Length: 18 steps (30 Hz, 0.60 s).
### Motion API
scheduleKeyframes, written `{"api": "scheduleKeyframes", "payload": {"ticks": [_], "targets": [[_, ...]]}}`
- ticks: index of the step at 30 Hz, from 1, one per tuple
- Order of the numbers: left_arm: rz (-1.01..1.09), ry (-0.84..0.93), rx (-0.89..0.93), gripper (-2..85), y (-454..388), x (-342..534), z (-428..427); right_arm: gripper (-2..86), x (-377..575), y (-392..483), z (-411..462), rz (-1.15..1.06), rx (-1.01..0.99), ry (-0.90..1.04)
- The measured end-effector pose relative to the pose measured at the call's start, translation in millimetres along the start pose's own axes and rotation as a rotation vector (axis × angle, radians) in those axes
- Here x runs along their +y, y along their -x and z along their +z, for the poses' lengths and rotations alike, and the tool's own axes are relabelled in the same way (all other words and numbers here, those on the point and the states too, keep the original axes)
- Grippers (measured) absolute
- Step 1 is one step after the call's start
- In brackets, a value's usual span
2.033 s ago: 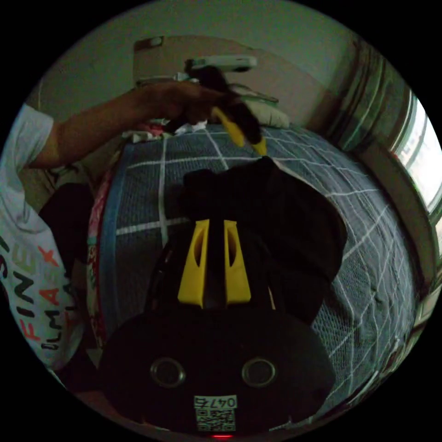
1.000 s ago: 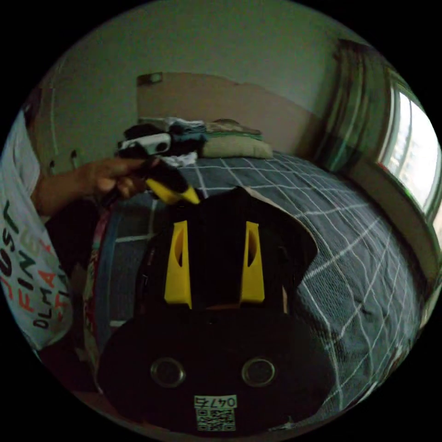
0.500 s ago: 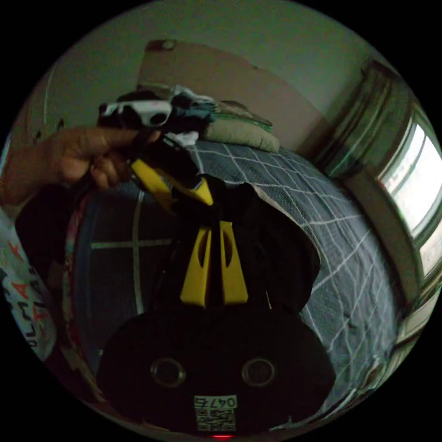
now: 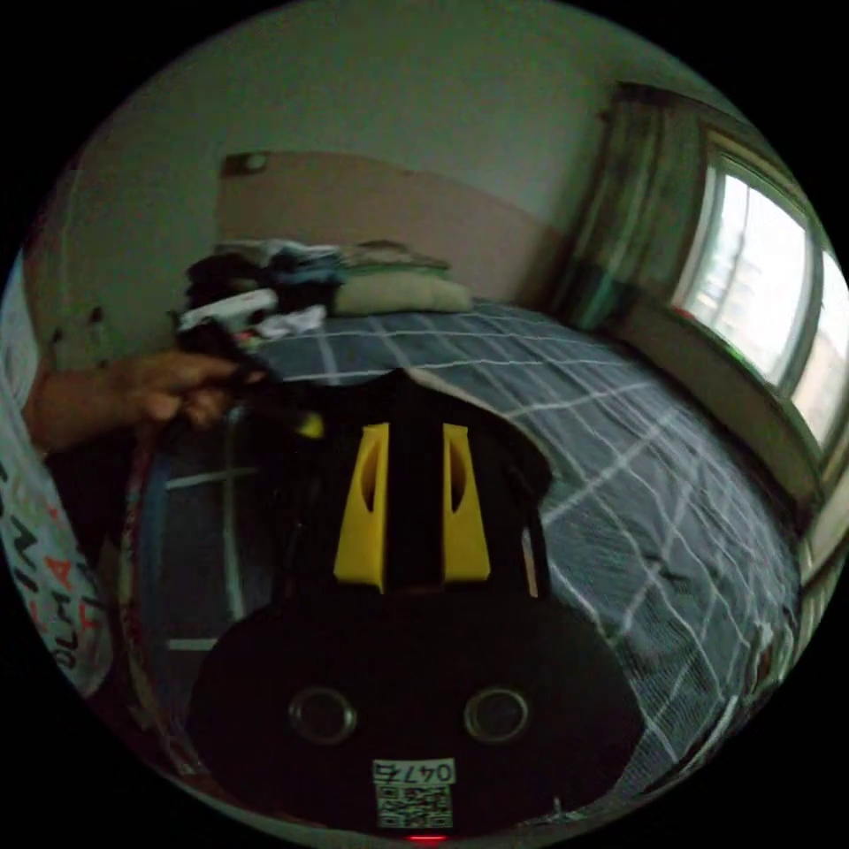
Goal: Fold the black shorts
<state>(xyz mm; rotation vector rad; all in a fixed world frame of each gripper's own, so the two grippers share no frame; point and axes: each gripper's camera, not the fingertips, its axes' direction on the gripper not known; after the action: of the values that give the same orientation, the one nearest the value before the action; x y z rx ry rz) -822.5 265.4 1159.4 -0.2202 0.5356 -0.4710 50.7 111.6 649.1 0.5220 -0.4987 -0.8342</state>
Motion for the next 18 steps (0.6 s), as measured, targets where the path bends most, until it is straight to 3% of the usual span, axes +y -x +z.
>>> {"api": "scheduleKeyframes", "payload": {"ticks": [3, 7, 13, 18], "targets": [[0.064, -0.006, -0.042, 1.8, -9.2, 9.9, -12.9, 15.1, -12.4, -54.9, 39.3, 0.084, 0.187, 0.149], [0.184, -0.023, -0.147, 0.7, -37.3, 24.5, -32.3, 17.5, -26.4, -105.1, 107.3, 0.231, 0.048, 0.334], [0.357, -0.063, -0.311, -0.2, -83.8, 50.1, -67.5, 6.9, -51.1, -109.6, 151.5, 0.364, -0.21, 0.357], [0.445, -0.133, -0.355, -0.6, -115.5, 75.1, -109.9, 1.8, -104.5, -50.8, 117.7, 0.157, 0.019, 0.315]]}}
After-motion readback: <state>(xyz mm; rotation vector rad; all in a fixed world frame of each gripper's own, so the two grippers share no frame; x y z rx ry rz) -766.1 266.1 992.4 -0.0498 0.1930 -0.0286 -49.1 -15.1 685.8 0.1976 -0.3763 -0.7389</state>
